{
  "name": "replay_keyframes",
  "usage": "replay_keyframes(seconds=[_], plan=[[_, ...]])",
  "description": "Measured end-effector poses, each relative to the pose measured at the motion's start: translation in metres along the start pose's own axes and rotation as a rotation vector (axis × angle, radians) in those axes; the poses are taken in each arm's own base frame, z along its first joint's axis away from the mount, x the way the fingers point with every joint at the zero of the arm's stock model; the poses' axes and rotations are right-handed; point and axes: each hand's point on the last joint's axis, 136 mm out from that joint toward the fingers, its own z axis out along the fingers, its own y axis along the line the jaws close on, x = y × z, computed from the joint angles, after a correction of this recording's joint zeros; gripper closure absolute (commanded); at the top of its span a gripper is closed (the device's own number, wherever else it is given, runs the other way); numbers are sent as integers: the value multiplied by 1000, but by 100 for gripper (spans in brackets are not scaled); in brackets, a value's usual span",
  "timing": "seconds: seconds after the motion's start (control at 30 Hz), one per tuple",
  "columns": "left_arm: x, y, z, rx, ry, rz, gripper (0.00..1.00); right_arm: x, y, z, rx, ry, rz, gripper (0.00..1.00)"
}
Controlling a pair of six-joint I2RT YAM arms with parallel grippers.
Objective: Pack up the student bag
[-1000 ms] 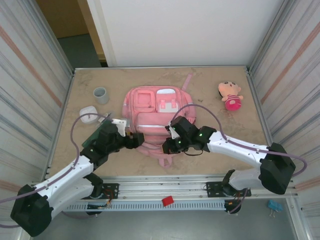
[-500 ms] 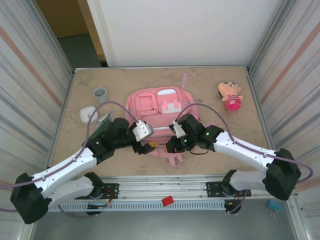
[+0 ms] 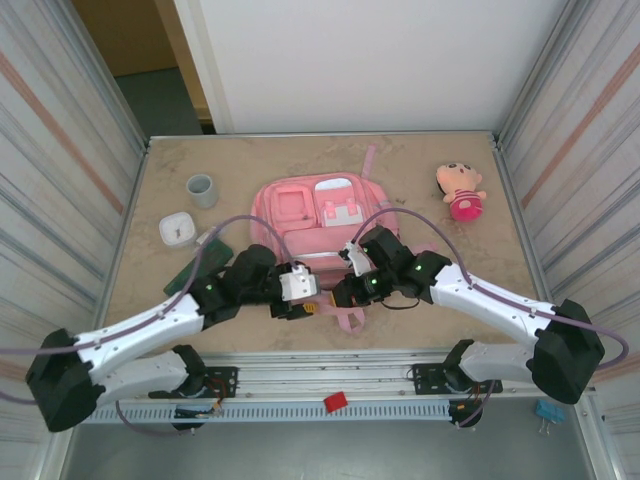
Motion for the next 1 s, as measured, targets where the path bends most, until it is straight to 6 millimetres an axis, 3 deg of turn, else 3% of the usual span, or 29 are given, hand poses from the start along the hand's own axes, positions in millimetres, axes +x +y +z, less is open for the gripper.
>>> replay_keyframes(seconds=[0.07, 0.13, 0.23, 0.27, 0.37, 0.53, 0.63, 0.73, 0.87, 1.0], plan=[[11, 0, 11, 11, 47, 13, 44, 0, 0, 0, -4, 3, 1, 100], [18, -1, 18, 21, 76, 33, 58, 0, -2, -1, 1, 4, 4, 100], [18, 3, 18, 3, 81, 59, 83, -2, -8, -5, 3, 6, 19, 100], [17, 5, 17, -7, 79, 70, 87, -3, -11, -7, 4, 3, 29, 100], [16, 8, 9, -44, 79, 109, 87, -9, -20, -20, 6, -20, 48, 100], [11, 18, -7, -120, 78, 155, 87, -18, -37, -58, 22, -108, 53, 100], [7, 21, -10, -140, 71, 165, 86, -20, -44, -70, 23, -135, 58, 100], [10, 20, -9, -132, 91, 162, 81, -16, -44, -69, 8, -117, 60, 100], [26, 17, -9, -112, 175, 148, 39, -4, -41, -59, 9, -70, 42, 100], [18, 9, -10, -70, 138, 109, 32, 10, -26, -45, 1, -12, -18, 100]])
